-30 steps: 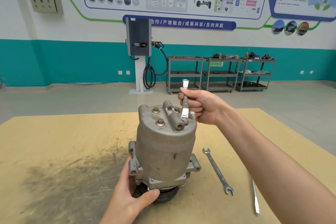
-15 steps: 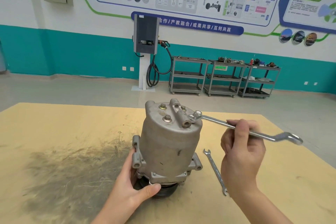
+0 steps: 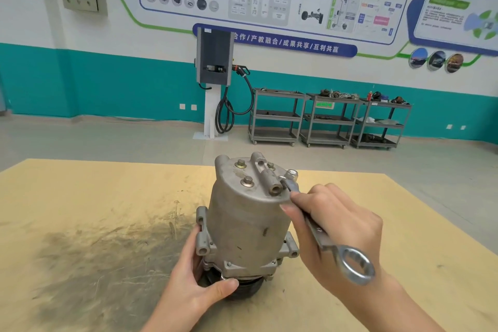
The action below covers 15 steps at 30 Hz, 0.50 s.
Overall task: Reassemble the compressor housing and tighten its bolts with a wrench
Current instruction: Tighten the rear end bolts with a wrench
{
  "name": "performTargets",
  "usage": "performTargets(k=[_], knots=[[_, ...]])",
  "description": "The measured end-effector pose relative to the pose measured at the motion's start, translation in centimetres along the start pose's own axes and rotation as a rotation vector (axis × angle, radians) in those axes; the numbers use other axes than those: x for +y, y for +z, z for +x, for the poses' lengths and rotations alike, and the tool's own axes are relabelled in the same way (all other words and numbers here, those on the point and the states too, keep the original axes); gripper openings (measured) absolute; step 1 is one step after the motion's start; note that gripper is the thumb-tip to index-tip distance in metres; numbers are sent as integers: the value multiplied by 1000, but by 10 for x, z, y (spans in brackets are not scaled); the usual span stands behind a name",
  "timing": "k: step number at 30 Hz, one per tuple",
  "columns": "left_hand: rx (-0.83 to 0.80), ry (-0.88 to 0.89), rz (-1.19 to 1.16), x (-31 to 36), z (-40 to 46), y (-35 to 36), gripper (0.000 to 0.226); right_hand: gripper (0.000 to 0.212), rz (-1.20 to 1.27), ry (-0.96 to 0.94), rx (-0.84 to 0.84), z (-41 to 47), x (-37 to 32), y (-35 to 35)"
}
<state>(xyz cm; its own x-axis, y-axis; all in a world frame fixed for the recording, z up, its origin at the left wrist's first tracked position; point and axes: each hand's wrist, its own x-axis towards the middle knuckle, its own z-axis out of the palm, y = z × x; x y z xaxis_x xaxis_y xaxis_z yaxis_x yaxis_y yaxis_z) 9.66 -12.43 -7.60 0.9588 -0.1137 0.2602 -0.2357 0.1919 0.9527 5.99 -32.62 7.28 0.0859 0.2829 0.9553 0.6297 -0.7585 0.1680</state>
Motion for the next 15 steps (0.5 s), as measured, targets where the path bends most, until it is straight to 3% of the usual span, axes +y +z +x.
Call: performTargets(k=[4, 7, 10, 13, 15], knots=[[-9, 1, -18, 1, 0, 1, 121, 42, -52, -41, 2, 8, 0, 0], [-11, 1, -21, 1, 0, 1, 124, 30, 125, 94, 7, 13, 8, 0], [-9, -1, -11, 1, 0, 1, 128, 20, 518, 504, 94, 21, 27, 0], [-8, -12, -1, 0, -1, 1, 126, 30, 985, 1021, 186, 31, 56, 4], [-5, -17, 11, -1, -1, 0, 123, 37, 1199, 1264, 129, 34, 76, 13]])
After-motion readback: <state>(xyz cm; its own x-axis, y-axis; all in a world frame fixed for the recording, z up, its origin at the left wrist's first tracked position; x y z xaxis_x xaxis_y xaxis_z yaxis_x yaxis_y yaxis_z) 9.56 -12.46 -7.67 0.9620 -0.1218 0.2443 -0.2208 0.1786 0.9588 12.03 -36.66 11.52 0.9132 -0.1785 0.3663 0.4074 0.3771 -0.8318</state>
